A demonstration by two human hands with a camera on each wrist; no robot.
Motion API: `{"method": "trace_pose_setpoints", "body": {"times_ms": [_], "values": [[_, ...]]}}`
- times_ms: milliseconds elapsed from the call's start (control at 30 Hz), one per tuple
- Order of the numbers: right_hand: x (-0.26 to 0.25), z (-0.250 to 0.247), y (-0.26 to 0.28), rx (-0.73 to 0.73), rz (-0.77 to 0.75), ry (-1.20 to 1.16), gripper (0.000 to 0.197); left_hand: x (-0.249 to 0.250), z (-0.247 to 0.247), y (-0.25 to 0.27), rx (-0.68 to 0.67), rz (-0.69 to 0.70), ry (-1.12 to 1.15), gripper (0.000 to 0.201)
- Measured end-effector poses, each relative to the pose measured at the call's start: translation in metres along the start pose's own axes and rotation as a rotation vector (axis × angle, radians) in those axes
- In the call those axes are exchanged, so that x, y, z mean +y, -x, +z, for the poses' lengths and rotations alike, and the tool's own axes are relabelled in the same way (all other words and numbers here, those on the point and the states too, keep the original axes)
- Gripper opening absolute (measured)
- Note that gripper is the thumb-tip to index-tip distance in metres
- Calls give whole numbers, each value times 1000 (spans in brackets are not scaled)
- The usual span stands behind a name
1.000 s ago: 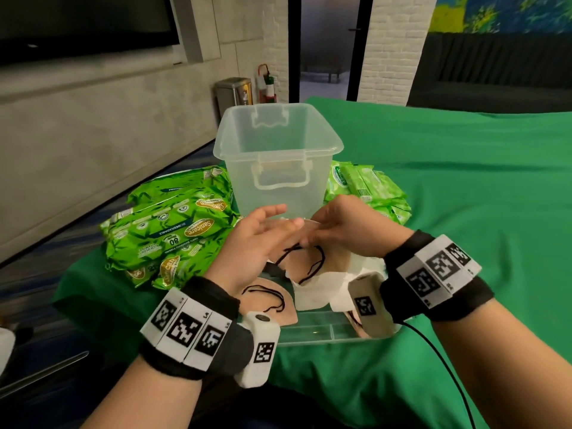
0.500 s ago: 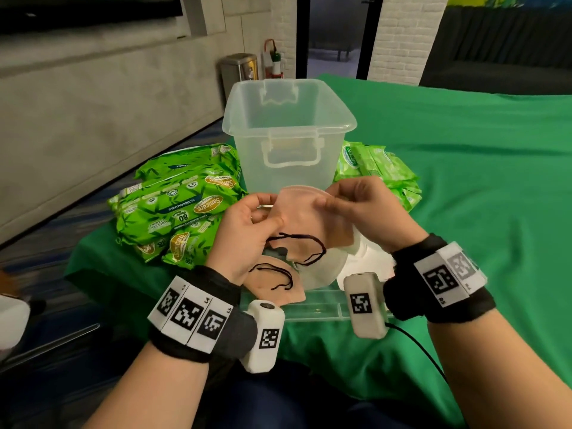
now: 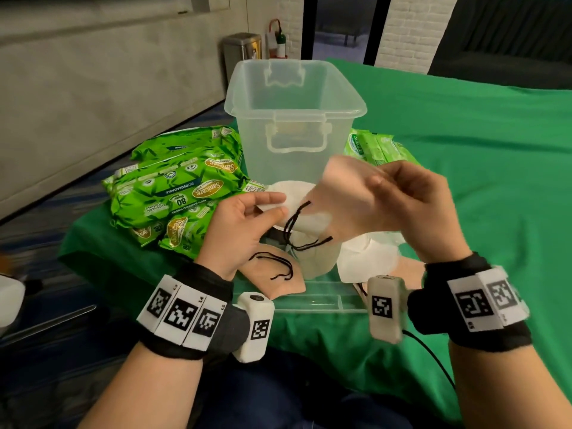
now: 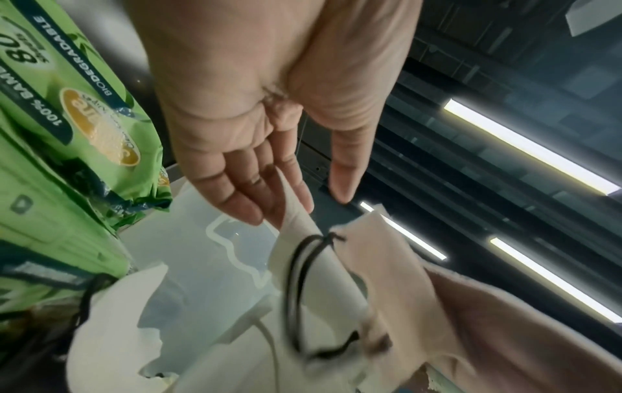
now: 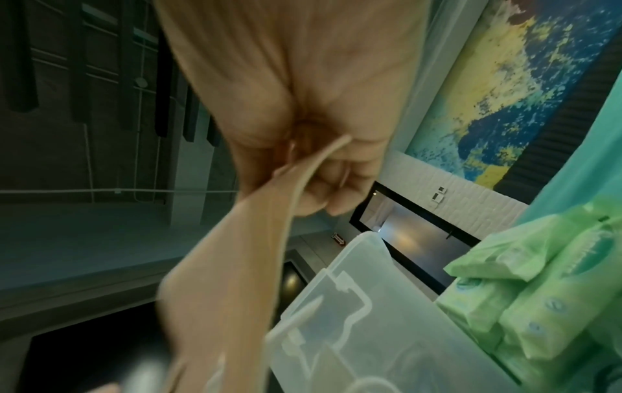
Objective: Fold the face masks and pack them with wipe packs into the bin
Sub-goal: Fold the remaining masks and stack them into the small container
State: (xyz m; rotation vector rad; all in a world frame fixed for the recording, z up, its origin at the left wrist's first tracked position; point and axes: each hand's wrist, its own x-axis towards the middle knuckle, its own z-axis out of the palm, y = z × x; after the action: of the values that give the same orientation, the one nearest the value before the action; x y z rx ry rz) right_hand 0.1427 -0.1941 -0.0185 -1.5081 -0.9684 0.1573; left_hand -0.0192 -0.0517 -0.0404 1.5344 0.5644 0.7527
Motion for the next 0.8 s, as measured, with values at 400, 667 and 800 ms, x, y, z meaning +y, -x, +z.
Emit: {"method": "trace_pose_setpoints", "body": {"times_ms": [400,667,800], "values": [[-7,32,-8,-334,141,122,13,-3,7,1,8,7,76,9],[-7,27,-12,-48,62,279,19,-6,8,-6,38,131,-332,25],[-18,37,-10,-114,-18,301,13,-3,14,-5,68,198,-384,11]]}}
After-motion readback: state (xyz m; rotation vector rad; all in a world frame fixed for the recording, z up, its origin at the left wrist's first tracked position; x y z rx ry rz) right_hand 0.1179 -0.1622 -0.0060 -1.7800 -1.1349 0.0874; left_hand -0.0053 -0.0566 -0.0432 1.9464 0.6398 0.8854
